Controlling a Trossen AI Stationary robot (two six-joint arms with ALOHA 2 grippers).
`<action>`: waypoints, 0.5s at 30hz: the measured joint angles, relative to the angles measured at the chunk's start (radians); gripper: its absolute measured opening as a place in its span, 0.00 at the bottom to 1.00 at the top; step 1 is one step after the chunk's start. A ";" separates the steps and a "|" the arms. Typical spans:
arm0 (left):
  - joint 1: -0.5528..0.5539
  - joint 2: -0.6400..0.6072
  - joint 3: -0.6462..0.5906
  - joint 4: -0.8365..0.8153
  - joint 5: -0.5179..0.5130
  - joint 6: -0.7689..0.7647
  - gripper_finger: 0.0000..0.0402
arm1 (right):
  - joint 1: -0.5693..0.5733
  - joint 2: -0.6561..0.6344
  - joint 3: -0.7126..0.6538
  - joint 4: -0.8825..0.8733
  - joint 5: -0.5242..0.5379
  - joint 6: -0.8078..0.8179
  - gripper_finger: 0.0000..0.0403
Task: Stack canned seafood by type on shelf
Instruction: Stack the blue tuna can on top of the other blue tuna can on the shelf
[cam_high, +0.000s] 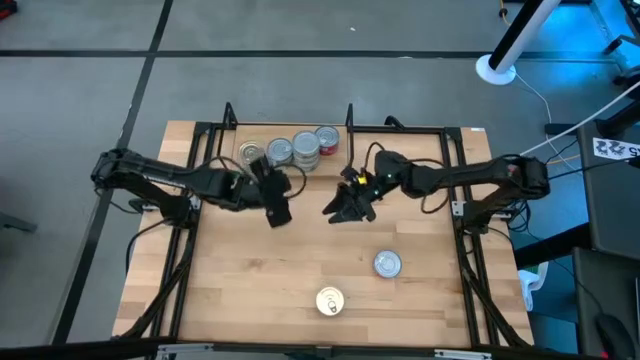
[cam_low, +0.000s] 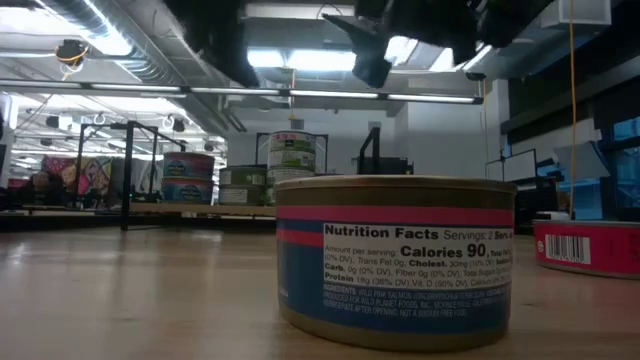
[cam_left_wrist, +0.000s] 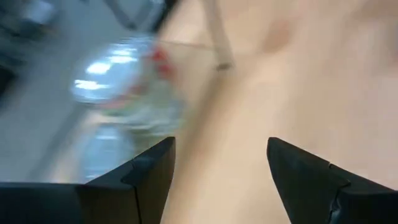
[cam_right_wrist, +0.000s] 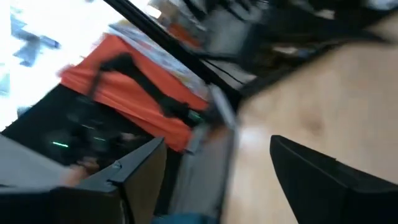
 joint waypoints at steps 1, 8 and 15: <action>-0.019 0.000 0.002 0.022 0.040 -0.065 0.62 | 0.013 -0.025 0.001 -0.078 0.035 -0.049 0.72; -0.125 0.039 -0.008 0.227 0.297 -0.522 0.62 | 0.140 -0.163 0.000 -0.560 0.413 -0.309 0.72; -0.227 0.166 -0.008 0.363 0.436 -0.814 0.62 | 0.303 -0.208 0.000 -0.773 0.615 -0.341 0.72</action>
